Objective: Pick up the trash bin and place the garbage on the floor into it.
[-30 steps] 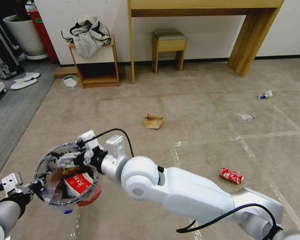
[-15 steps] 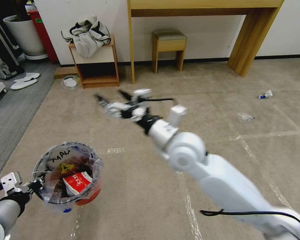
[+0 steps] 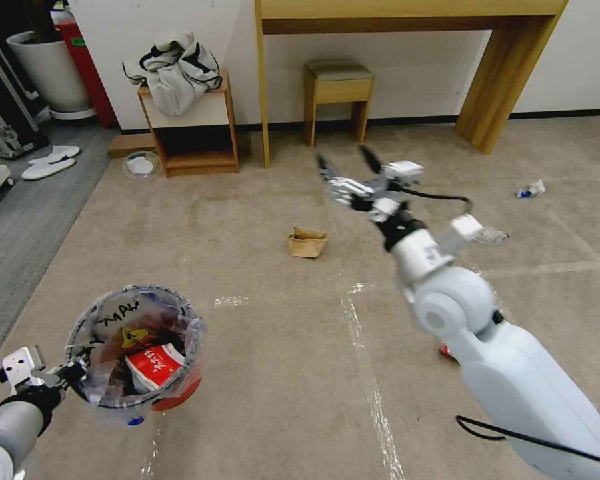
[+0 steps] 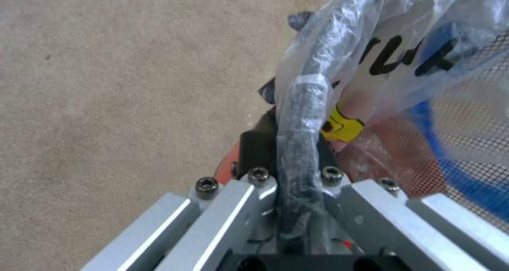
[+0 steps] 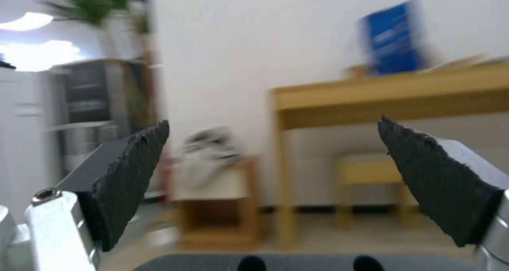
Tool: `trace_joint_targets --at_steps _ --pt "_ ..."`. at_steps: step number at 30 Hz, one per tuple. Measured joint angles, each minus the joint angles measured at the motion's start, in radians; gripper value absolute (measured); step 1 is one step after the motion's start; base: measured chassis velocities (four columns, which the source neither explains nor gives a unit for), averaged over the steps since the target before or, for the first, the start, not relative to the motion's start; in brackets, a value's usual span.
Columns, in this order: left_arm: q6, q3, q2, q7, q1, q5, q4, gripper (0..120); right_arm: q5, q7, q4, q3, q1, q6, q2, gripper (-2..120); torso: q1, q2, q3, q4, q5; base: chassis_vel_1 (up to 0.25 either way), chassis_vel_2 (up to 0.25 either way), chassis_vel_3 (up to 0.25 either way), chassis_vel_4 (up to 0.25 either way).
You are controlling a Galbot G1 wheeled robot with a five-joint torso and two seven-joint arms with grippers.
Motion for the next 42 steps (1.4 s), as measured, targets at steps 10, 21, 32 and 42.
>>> trace_joint_targets --at_steps 10,21,32,42 --pt "0.000 0.009 -0.033 0.023 -0.002 0.063 0.004 0 -0.215 0.021 -0.049 0.269 -0.238 0.128 0.028 100 0.000 0.000 0.000 0.0006 -0.0003 0.000 0.000 0.000 0.000" --pt "0.000 0.001 -0.062 0.035 0.006 0.094 0.002 0 -0.361 0.055 -0.038 0.313 -0.393 0.216 0.131 100 0.000 0.000 0.000 0.0003 -0.0004 0.000 0.000 0.000 0.000" --pt "0.000 -0.002 -0.068 0.037 0.005 0.096 0.001 0 -0.398 0.064 -0.044 0.301 -0.435 0.235 0.179 100 0.000 0.000 0.000 0.0002 -0.0004 0.000 0.000 0.000 0.000" --pt "-0.001 -0.004 -0.080 0.044 0.004 0.107 0.000 0 -0.406 0.063 -0.043 0.297 -0.448 0.238 0.212 100 0.000 0.000 0.000 0.0001 -0.0005 0.000 0.000 0.000 0.000"
